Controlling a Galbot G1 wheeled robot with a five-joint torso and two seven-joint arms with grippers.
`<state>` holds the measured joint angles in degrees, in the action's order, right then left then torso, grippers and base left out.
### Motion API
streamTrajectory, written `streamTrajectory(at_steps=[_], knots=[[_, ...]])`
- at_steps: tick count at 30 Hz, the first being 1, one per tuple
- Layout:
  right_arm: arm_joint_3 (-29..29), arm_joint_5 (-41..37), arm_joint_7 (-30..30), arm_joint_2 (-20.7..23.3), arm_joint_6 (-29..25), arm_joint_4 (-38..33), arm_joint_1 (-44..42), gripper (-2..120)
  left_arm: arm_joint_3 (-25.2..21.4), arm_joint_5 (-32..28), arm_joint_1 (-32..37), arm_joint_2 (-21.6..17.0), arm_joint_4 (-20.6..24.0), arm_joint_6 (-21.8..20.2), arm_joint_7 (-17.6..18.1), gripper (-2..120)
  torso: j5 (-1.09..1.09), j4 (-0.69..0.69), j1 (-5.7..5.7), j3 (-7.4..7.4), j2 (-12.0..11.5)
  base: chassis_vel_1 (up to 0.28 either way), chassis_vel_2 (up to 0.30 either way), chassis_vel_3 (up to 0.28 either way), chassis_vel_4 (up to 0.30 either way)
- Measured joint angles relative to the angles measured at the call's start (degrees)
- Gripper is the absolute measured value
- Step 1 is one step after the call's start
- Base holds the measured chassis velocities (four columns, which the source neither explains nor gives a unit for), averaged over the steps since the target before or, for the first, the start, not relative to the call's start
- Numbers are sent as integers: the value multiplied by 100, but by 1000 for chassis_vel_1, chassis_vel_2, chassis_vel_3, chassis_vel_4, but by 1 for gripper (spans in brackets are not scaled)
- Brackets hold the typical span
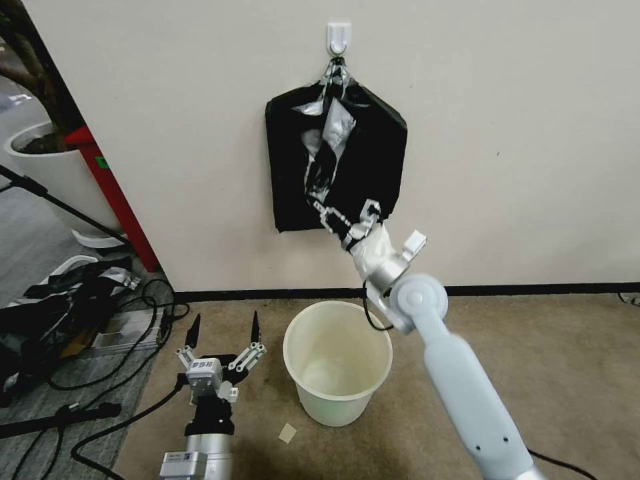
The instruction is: Place a trash bag onto the trash bin.
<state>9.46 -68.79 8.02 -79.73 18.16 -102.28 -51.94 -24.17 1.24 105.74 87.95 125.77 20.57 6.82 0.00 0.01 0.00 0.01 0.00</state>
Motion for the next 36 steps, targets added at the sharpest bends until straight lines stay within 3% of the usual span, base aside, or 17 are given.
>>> streamTrajectory(at_steps=[21, 30, 36], knots=[[-165, 585, 49, 35, -209, -377, -950, 0, 62, -22, 29, -69, 40, 47, 0, 100, 0, -1, 0, 0, 0, 0, 0, 0, 0], [-147, 623, 44, 94, -224, -375, -863, 0, 126, -20, -35, -111, 133, 15, 0, 100, 0, -1, 0, -1, 0, 0, 0, 0, 0], [44, 541, -306, 69, -353, -423, -464, 0, 249, -25, -267, -454, 450, -190, 63, 100, 0, -2, 0, -1, 0, 0, 0, 0, 0]])
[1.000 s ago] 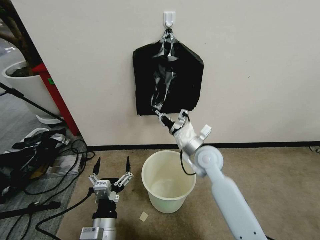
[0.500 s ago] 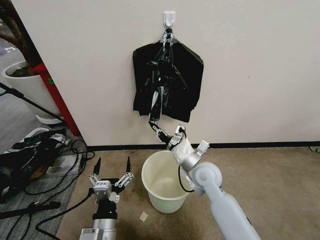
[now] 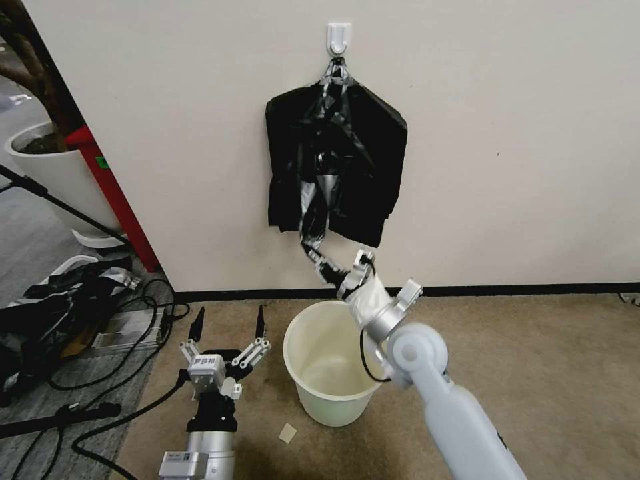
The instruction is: Place a trash bag onto the trash bin.
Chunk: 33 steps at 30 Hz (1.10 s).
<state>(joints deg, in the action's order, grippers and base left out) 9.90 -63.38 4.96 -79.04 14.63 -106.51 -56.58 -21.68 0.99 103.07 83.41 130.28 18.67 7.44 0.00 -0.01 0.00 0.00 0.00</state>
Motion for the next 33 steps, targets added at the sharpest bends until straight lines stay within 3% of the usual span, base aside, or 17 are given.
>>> streamTrajectory(at_steps=[1, 6, 9, 10, 12, 13, 14, 17, 18, 21, 22, 24, 25, 28, 29, 32, 33], knots=[[0, 0, 0, 0, 0, 0, 0, 0, 0, 0, 0, 0, 0, 0, 0, 100, 0, 0, 0, 0, 0, 0, 0, 0, 0], [108, 150, -182, 47, -153, -4, 190, 0, 86, -366, -477, -950, 323, -330, 108, 100, -2, 1, 0, 0, 0, 0, 0, 0, 0], [120, 370, -177, 105, -178, -6, 217, 0, -46, -1112, -974, -1906, 556, -851, 239, 100, -2, 1, 0, 0, 0, 0, 0, 0, 0], [120, 370, -177, 105, -178, -6, 217, 0, -46, -1112, -974, -1906, 556, -851, 239, 100, -2, 1, 0, 0, 0, 0, 0, 0, 0], [71, 623, -131, 121, -202, -9, 220, 0, -150, -1755, -1558, -2825, 595, -1271, 349, 100, -1, 2, 0, 0, 0, 0, 0, 0, 0], [9, 859, -77, 82, -233, 27, 216, 0, -87, -2425, -2418, -3624, 547, -1729, 578, 100, -2, 2, 0, -1, 0, 0, 0, 0, 0], [9, 859, -77, 82, -233, 27, 216, 0, -87, -2425, -2418, -3624, 547, -1729, 578, 100, -2, 2, 0, -1, 0, 0, 0, 0, 0], [-41, 1070, -45, -8, -271, 108, 213, 0, 486, -3086, -3703, -4388, 345, -2252, 907, 100, -1, 1, 0, -1, 0, 0, 0, 0, 0], [-41, 1070, -45, -8, -271, 108, 213, 0, 486, -3086, -3703, -4388, 345, -2252, 907, 100, -1, 1, 0, -1, 0, 0, 0, 0, 0], [-59, 1177, -41, -69, -288, 167, 215, 0, 1622, -3406, -5344, -4792, 27, -2763, 1173, 100, -1, 2, -1, -1, 0, 0, 0, 0, 0], [-59, 1177, -41, -69, -288, 167, 215, 0, 1622, -3406, -5344, -4792, 27, -2763, 1173, 100, -1, 2, -1, -1, 0, 0, 0, 0, 0], [-44, 1201, -39, -64, -298, 187, 216, 0, 2439, -3505, -6473, -4893, -247, -3169, 1325, 100, -1, 2, -1, -2, -1, 0, 0, 0, 0], [-44, 1201, -39, -64, -298, 187, 216, 0, 2439, -3505, -6473, -4893, -247, -3169, 1325, 100, -1, 2, -1, -2, -1, 0, 0, 0, 0], [16, 1192, -22, -5, -318, 213, 223, 0, 3619, -3449, -8036, -4894, -658, -3866, 1457, 100, 0, 2, 0, -1, -1, 0, 0, 0, 0], [16, 1192, -22, -5, -318, 213, 223, 0, 3619, -3449, -8036, -4894, -658, -3866, 1457, 100, 0, 2, 0, -1, -1, 0, 0, 0, 0], [52, 1179, 2, 24, -348, 262, 237, 0, 4934, -3395, -9723, -4714, -1073, -4885, 1471, 100, 1, 2, -1, -1, -1, 0, 0, 0, 0], [52, 1179, 2, 24, -348, 262, 237, 0, 4934, -3395, -9723, -4714, -1073, -4885, 1471, 100, 1, 2, -1, -1, -1, 0, 0, 0, 0]])
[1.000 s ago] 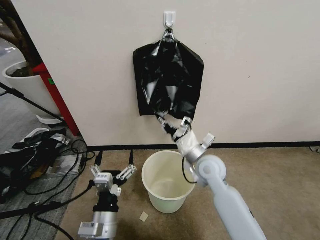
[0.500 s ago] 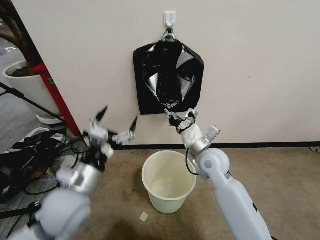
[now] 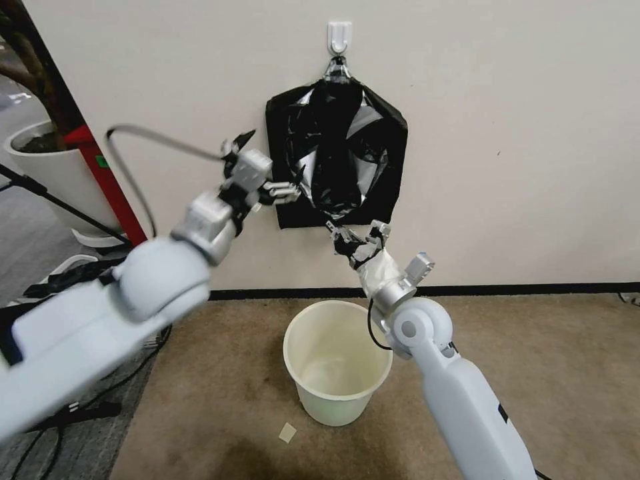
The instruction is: Place a trash bag onto the trash bin.
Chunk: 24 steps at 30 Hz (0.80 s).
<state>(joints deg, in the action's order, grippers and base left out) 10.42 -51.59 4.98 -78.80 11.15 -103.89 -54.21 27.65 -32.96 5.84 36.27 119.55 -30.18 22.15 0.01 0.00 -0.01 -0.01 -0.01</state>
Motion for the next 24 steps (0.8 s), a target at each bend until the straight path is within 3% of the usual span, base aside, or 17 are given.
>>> streamTrajectory(at_steps=[4, 9, 20, 24], knots=[[18, -9, 8, -4, -19, 27, 36, 0, 996, -39, -1112, 334, -276, -623, -51, 100, 1, 0, 0, 1, 0, 0, 0, 0, 0], [33, -27, 13, -8, -23, 37, 76, 0, 1536, -43, -1543, 567, -411, -997, -161, 100, -1, 0, 0, 1, 0, 0, 0, 0, 0], [35, -55, 19, -14, -26, 45, 104, 0, 1803, -187, -1818, 906, -811, -1245, -321, 100, 0, 0, 0, 1, 0, 0, 0, 0, 0], [40, -133, 17, 4, -27, 29, 93, 0, 1892, -227, -1831, 937, -965, -1244, -391, 85, 0, -1, 1, 1, 0, 0, 0, 0, 0]])
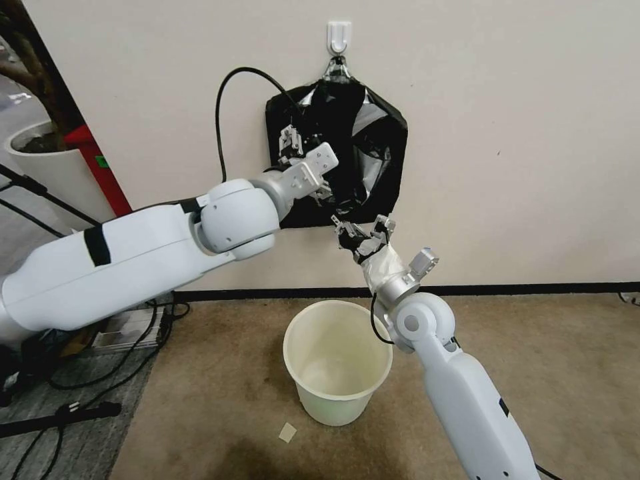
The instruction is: Place a trash bag onto the trash bin.
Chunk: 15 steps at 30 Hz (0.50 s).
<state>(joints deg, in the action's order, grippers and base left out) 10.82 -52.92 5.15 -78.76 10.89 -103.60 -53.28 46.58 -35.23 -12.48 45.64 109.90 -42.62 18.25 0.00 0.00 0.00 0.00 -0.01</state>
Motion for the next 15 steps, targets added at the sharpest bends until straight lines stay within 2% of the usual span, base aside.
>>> streamTrajectory(at_steps=[3, 4, 7, 8, 11, 12, 15], knots=[[38, -43, -9, 6, 1, -14, 0, 0, 51, -2, -3, -21, -10, 8, -18, 74, 0, 0, 0, 0, 0, 0, 0, 0, 0], [38, -43, -9, 6, 1, -14, 0, 0, 51, -2, -3, -21, -10, 8, -18, 74, 0, 0, 0, 0, 0, 0, 0, 0, 0], [55, -58, -17, 15, 2, -22, -1, 0, 65, -56, -29, -47, -12, 17, -17, 60, 0, 0, 0, 0, 1, 0, 0, 0, 0], [55, -58, -17, 15, 2, -22, -1, 0, 65, -56, -29, -47, -12, 17, -17, 60, 0, 0, 0, 0, 1, 0, 0, 0, 0], [59, -64, -30, 19, 2, -40, 1, 0, 72, -208, -45, -106, 19, 25, 16, 45, 0, 0, 0, 0, 1, 0, 0, 0, 0], [59, -64, -30, 19, 2, -40, 1, 0, 72, -208, -45, -106, 19, 25, 16, 45, 0, 0, 0, 0, 1, 0, 0, 0, 0], [64, -75, -45, 33, 2, -55, 26, 0, 2, -425, 11, -210, 118, 32, 106, 30, 0, 0, 0, 0, 1, 0, 0, 0, 0]])
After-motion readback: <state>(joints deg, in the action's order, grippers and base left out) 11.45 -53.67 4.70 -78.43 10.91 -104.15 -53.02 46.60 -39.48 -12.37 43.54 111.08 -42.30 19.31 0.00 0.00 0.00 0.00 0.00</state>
